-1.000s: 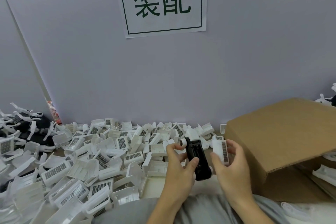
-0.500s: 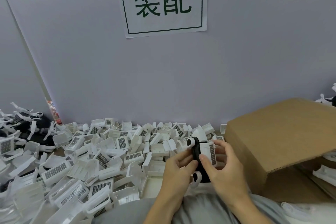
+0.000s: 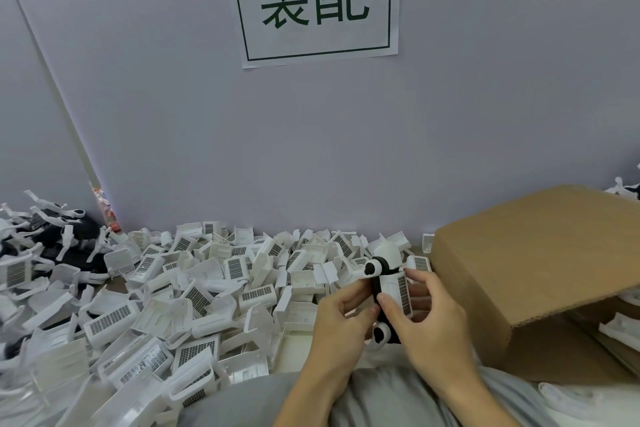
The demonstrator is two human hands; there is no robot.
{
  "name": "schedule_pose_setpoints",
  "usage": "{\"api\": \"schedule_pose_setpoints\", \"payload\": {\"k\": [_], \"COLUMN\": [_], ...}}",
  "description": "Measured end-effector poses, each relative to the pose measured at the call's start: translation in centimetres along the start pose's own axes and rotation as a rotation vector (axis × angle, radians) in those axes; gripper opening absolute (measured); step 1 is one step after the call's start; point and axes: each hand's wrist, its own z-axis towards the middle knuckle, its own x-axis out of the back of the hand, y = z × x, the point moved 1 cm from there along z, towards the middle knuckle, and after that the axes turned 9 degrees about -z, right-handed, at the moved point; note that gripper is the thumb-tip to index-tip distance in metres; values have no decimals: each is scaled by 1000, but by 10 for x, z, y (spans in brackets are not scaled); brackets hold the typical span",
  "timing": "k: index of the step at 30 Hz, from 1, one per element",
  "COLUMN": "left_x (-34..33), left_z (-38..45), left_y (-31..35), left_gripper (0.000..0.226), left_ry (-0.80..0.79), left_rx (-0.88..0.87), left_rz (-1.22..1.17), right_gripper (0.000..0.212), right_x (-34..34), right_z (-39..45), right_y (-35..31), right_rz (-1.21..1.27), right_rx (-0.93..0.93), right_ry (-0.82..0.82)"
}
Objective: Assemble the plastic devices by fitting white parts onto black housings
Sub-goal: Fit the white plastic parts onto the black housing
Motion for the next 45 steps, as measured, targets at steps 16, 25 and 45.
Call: {"api": "schedule_pose_setpoints", "payload": {"k": [16, 25, 45], "left_x": [5, 3, 3], "left_z": [7, 8, 7], "left_y": [-6, -8, -5], "left_gripper": [23, 31, 32], "left_ry": [71, 41, 196], "left_rx": [-4, 15, 2], "left_rz": [-99, -1, 12], "right_gripper": [11, 33, 39], "right_x": [-2, 2, -3], "right_z": [0, 4, 1], "right_y": [-5, -10, -11], "right_rz": [178, 503, 321], "right_rx": [-42, -220, -189], "right_ry": [-243, -351, -434]}}
